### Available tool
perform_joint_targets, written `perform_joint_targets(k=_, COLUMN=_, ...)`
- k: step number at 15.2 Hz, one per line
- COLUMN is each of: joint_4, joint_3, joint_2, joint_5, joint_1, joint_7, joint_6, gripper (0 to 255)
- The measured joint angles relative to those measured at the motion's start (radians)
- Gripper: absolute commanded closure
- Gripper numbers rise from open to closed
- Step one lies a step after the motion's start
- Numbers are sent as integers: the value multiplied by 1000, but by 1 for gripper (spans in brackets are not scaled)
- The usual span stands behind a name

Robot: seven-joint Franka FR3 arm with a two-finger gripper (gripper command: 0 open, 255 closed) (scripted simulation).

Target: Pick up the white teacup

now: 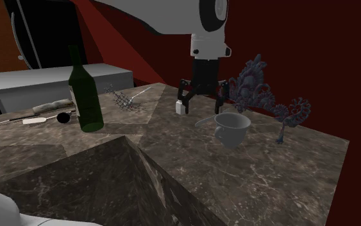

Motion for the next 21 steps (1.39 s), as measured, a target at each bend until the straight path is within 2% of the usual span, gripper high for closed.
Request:
perform_joint_targets(k=5, joint_4=106, joint_3=-98, joint_2=153, joint_5=49, joint_1=-9, joint_7=-115, joint_6=41, gripper=0)
perform_joint_targets(k=12, joint_4=33, joint_3=-113, joint_2=167, joint_5=51, joint_1=-15, joint_7=-127, joint_6=127, gripper=0)
perform_joint_targets(k=13, joint_4=28, joint_3=-114, joint_2=167, joint_5=51, joint_1=-15, joint_7=-127, joint_6=132, gripper=255)
perform_joint_targets(k=21, joint_4=25, joint_3=-113, joint_2=166, joint_5=51, joint_1=-15, joint_7=-127, joint_6=136, gripper=255)
